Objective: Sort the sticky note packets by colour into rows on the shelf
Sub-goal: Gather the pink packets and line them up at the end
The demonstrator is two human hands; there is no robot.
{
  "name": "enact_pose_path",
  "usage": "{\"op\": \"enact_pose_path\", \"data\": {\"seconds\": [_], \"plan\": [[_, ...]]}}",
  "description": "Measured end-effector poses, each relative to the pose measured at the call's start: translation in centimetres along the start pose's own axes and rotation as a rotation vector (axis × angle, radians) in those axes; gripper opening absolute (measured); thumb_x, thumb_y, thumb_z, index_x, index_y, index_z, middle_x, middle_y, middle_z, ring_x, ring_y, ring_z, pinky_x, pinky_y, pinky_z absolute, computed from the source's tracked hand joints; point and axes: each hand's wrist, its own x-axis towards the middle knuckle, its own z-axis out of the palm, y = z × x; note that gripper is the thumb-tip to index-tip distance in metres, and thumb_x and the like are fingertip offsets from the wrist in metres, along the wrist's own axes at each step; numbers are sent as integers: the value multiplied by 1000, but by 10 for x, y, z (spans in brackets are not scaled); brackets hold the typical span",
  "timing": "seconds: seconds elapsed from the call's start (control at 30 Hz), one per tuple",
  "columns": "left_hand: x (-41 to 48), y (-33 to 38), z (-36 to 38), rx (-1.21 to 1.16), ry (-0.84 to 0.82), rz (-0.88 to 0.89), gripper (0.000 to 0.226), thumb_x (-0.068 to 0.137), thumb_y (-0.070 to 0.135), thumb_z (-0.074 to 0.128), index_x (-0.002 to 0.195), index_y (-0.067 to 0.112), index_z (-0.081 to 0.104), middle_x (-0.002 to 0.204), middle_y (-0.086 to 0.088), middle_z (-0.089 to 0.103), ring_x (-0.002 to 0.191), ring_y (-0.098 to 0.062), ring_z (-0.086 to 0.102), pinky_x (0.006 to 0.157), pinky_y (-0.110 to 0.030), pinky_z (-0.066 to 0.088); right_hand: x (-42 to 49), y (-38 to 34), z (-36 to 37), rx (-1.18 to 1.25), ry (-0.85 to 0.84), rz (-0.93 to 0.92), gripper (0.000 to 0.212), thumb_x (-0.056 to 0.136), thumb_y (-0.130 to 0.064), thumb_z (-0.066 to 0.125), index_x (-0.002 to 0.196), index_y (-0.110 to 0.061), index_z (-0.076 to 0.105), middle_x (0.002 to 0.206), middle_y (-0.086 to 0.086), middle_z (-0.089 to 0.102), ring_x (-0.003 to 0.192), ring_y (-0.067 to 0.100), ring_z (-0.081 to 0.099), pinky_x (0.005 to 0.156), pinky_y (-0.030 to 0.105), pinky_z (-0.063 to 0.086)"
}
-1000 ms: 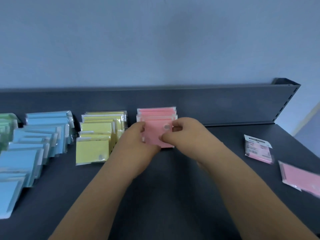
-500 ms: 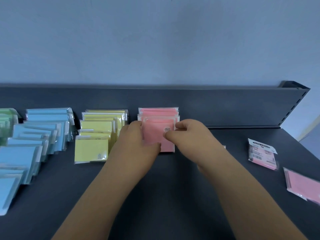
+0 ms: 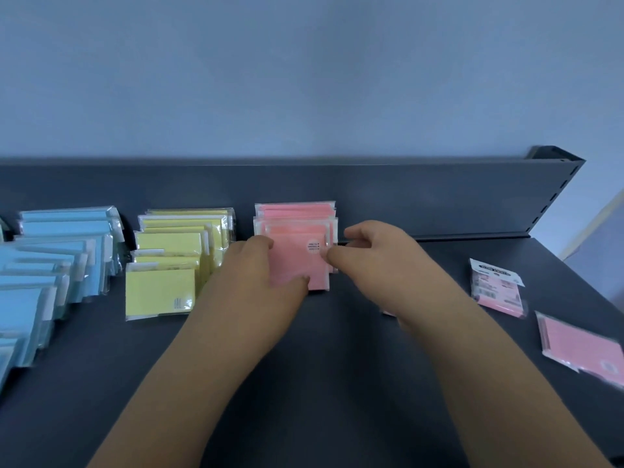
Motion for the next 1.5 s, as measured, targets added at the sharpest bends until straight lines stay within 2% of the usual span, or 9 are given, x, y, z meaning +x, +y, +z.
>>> {"op": "enact_pose_path", "data": {"seconds": [0.13,0.2,0.33,0.47,0.6,0.73,0.97,1.27,1.5], "plan": [[-7,6,-7,14,85,45,54,88,43,67,138,27,52,136,8,52,115,-11,52,89,-29,40,-15,19,-37,-33,3,-42,38,88,-50,70,123,-36,64,117,-20,65,98,-4,63,74,18,49],[-13,12,-14,6,146,76,49,85,46,65,131,32,58,130,12,55,115,-11,55,92,-34,45,-24,39,-62,-96,78,-34,41,86,-52,69,125,-39,65,118,-24,64,106,-2,61,87,26,50],[-37,36,-23,3,207,175,42,79,62,57,114,39,64,108,23,61,102,-9,61,88,-43,52,-37,88,-120,-125,195,48,33,84,-42,76,116,-37,69,110,-24,68,107,1,64,78,28,47],[-64,75,0,-31,137,216,44,67,72,50,105,51,60,106,43,55,99,13,54,76,-27,47,-44,134,-172,-359,233,135,42,71,-49,84,109,-36,71,112,-19,70,105,11,65,98,43,49],[-81,116,56,-16,-35,286,43,75,72,47,113,53,54,110,41,51,103,17,45,81,-5,38,-48,164,-200,-625,56,190,63,38,-66,72,94,-39,61,108,-13,67,100,17,65,91,39,52],[-91,161,111,-1,-166,254,41,86,62,53,125,51,47,110,35,46,108,15,39,81,-6,33,-45,192,-213,-736,-77,105,55,58,-61,84,106,-47,61,104,-18,54,97,8,56,84,31,49],[-102,205,180,16,-208,138,45,89,55,60,132,44,50,127,26,56,118,5,48,96,-19,42,-29,234,-242,-631,-12,-95,41,69,-52,77,106,-41,63,102,-20,53,100,6,52,79,29,44],[-106,252,228,-314,-198,-68,24,86,34,73,94,46,53,93,26,64,90,11,59,77,-15,51,-21,273,-260,-341,72,-366,61,66,-27,85,123,-35,66,107,-14,51,91,1,56,74,20,51],[-100,259,235,-466,-185,-123,6,89,27,72,92,32,70,83,15,69,74,-1,64,69,-20,55,-17,284,-264,2,163,-492,72,68,13,82,116,-40,70,114,-18,56,94,8,68,83,25,58]]}}
